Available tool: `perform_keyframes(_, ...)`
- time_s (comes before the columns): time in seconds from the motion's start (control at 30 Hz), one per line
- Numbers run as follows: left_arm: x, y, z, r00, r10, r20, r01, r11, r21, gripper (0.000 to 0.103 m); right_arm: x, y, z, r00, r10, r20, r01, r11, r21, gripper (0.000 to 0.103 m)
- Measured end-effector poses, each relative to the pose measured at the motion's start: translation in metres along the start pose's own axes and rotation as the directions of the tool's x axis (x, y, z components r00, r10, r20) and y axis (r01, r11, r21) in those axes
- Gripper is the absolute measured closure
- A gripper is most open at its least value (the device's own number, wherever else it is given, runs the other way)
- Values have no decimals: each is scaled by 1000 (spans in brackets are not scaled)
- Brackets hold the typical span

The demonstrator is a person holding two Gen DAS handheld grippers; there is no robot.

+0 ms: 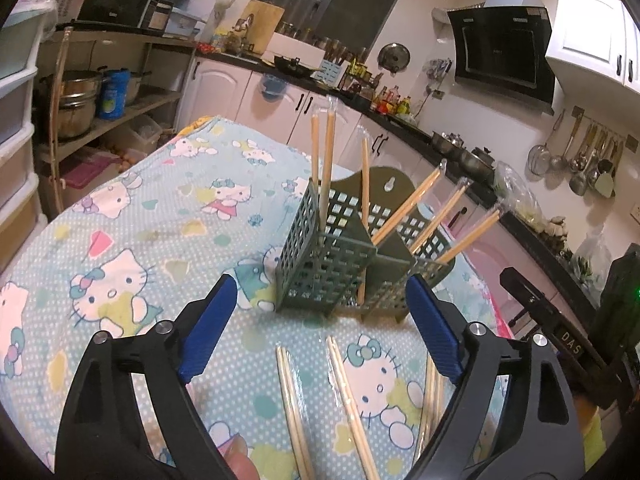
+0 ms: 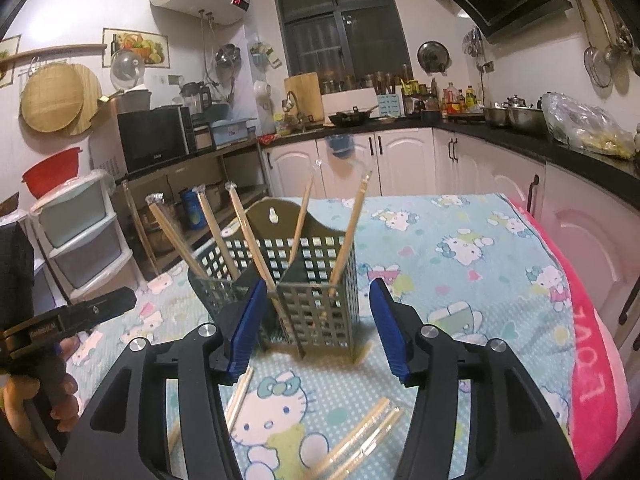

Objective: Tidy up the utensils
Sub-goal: 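Withdraw both open grippers from the caddy back to the chopsticks, then grasp a wrapped chopstick with the left gripper while the right gripper grasps another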

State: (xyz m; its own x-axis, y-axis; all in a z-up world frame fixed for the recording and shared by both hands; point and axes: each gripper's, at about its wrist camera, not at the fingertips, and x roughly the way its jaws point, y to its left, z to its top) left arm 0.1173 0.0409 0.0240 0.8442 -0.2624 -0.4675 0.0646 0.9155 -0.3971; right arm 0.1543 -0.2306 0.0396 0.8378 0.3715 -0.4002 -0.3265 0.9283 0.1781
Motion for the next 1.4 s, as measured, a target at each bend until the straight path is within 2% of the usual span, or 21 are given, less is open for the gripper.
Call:
perform_keyframes(0.57, 7, -4, -30, 996, 15, -87, -12, 999, 37, 25, -10, -20, -36, 994, -39, -107, 39, 999, 0, 51)
perform_keyframes(0.83, 22, -15, -52, 987, 14, -159, -2, 997, 76, 25, -9, -31, -52, 985, -57, -160, 60, 998, 11, 51)
perform_keyframes(1.0, 30, -19, -60, 980, 34, -194, -15, 995, 101, 25, -3, -38, -62, 975, -60, -214, 65, 998, 16, 51)
perform_keyframes(1.17, 40, -13, -67, 967, 83, -240, -57, 992, 111, 25, 9, -43, -68, 961, -44, -274, 52, 998, 20, 51)
perform_keyframes(1.4, 54, -1, -75, 953, 104, -283, -79, 992, 100, 25, 39, -54, -73, 929, -33, -368, 44, 999, 22, 51)
